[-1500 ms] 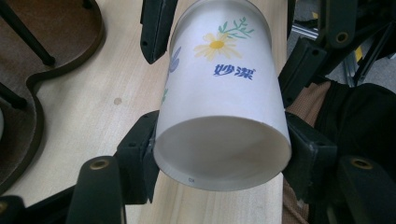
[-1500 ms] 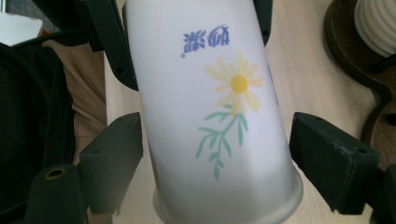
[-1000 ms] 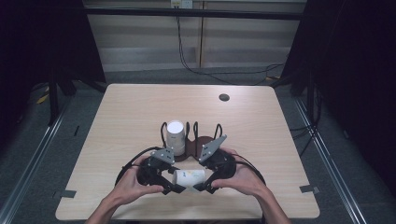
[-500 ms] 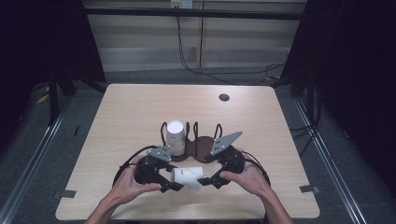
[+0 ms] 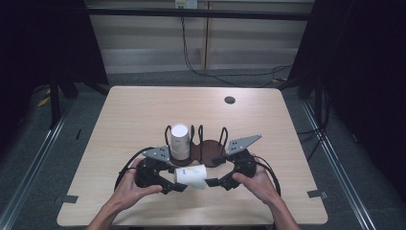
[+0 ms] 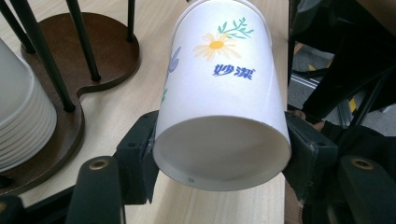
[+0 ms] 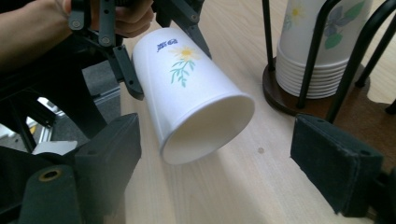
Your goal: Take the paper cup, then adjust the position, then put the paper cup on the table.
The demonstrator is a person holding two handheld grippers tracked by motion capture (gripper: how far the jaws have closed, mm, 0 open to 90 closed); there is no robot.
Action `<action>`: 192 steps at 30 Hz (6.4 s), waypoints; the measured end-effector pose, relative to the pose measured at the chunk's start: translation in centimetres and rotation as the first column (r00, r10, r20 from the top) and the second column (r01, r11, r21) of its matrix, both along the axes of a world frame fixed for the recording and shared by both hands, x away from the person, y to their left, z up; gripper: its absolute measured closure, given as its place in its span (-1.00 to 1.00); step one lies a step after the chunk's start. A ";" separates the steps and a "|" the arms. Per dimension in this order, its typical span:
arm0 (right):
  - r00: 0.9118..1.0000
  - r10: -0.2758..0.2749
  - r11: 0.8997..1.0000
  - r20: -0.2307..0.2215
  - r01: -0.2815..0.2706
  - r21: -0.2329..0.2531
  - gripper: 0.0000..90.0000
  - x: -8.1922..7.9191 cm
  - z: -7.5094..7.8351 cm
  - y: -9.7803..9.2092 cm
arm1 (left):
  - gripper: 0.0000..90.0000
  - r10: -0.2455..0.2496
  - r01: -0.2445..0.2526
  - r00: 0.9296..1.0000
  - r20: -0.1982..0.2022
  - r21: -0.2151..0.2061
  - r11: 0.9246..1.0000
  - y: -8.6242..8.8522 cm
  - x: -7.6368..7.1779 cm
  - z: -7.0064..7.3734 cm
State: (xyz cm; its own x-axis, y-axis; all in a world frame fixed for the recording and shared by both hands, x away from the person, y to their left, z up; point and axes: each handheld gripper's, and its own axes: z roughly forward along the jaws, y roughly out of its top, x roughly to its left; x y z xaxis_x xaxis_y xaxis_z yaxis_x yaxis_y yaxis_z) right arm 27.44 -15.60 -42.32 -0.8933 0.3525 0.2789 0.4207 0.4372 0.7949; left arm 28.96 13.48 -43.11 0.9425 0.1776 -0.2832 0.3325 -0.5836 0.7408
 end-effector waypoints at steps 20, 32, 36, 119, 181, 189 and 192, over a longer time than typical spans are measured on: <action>1.000 -0.011 0.991 0.002 0.010 0.135 -0.68 -0.3 -0.2 0.1 | -0.18 0.036 -0.032 0.998 0.052 -0.090 0.995 0.3 -0.4 0.7; 1.000 -0.009 0.986 0.005 0.008 0.165 -0.68 -0.4 -0.6 0.5 | -0.18 0.027 -0.016 0.997 0.076 -0.136 0.991 0.3 -0.7 1.0; 1.000 -0.003 0.982 0.003 0.002 0.190 -0.68 -0.4 -0.7 0.6 | -0.18 0.017 -0.005 0.996 0.083 -0.143 0.990 0.0 -0.9 1.0; 0.999 -0.037 0.988 -0.023 0.040 0.151 -0.29 0.4 -0.8 -0.4 | -0.63 0.090 -0.089 0.991 0.104 -0.021 0.996 2.1 -0.2 -0.3; 0.946 -0.324 0.933 -0.005 0.318 -0.168 -0.30 1.3 3.2 -10.8 | -0.63 0.177 -0.180 0.977 0.122 0.018 0.983 3.9 0.2 -0.9; 0.934 -0.358 0.913 -0.007 0.348 -0.213 -0.30 2.6 3.7 -11.3 | -0.63 0.180 -0.184 0.976 0.121 0.023 0.983 3.8 0.2 -0.9; 0.930 -0.367 0.906 -0.011 0.354 -0.233 -0.30 3.1 3.8 -11.3 | -0.63 0.186 -0.189 0.976 0.115 0.017 0.982 3.8 0.2 -1.0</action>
State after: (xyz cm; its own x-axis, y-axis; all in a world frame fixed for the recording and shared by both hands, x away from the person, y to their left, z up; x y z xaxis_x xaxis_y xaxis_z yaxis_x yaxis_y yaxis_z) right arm 30.58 -26.89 -38.53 -0.6797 0.7062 0.1984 0.6219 0.4113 0.6664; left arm 29.16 17.30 -44.06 0.9172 0.3602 -0.1702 0.3537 -0.5396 0.7641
